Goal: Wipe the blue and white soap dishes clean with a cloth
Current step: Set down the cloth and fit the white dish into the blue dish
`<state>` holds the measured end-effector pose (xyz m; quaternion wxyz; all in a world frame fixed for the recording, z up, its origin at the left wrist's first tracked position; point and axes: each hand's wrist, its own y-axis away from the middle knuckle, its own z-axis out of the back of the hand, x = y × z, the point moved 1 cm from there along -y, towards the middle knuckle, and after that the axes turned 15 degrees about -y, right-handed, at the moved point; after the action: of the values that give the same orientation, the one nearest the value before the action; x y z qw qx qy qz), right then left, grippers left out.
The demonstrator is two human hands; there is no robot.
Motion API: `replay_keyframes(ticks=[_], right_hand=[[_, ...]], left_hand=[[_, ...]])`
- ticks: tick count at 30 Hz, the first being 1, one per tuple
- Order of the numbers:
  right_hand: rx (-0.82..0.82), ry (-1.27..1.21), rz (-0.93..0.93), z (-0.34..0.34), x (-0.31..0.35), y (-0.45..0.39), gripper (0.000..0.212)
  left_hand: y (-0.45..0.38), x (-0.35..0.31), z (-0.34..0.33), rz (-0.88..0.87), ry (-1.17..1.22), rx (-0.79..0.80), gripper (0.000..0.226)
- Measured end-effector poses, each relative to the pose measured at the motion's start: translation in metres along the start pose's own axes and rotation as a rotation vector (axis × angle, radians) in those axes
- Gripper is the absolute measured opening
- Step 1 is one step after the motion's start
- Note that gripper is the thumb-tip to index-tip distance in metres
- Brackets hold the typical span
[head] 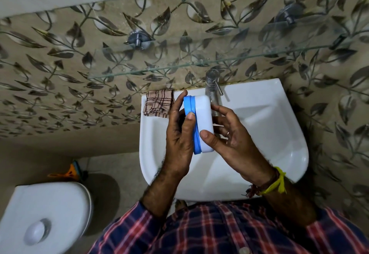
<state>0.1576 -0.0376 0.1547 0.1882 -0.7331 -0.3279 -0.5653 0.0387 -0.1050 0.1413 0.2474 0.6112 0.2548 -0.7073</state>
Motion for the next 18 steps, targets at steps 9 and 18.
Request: replay_keyframes(ticks=[9,18], right_hand=[[0.018,0.049,0.003,-0.0007,-0.0040,0.0068,0.069],[0.070,0.118,-0.003,-0.0093,-0.0020,0.0065,0.075]], left_hand=[[0.0019,0.0027,0.0031,-0.007,-0.042,0.076,0.045],[0.0058,-0.0017,0.0020,-0.030,-0.042,0.037,0.038]])
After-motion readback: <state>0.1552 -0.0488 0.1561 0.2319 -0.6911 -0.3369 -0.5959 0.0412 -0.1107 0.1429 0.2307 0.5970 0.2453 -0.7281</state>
